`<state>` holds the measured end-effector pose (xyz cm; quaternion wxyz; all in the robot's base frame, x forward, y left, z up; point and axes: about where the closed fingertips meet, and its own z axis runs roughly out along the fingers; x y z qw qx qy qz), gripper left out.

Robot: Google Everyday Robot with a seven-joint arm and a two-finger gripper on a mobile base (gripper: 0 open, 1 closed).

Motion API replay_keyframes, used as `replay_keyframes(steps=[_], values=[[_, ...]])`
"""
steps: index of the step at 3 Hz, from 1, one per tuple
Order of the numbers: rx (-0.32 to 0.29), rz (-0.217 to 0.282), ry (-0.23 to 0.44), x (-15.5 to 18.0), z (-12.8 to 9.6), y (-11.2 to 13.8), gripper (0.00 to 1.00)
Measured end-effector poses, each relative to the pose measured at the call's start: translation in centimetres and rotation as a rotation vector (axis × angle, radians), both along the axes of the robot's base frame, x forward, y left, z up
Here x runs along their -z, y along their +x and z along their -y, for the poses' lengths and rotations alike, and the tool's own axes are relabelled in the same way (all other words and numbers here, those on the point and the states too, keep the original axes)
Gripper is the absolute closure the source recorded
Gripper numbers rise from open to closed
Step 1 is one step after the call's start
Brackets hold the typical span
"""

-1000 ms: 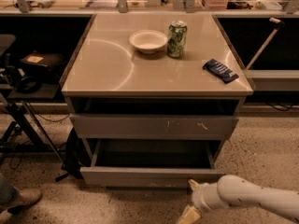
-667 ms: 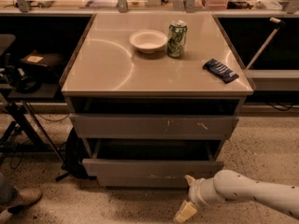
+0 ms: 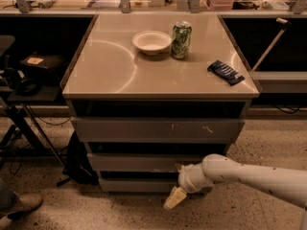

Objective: Close middle drawer

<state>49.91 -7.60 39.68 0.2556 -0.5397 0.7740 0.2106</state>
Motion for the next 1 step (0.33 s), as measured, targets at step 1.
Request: replay_keyframes(steps=[1], values=[[0.0,0.0,0.0,0.0,0.0,-0.01,0.0]])
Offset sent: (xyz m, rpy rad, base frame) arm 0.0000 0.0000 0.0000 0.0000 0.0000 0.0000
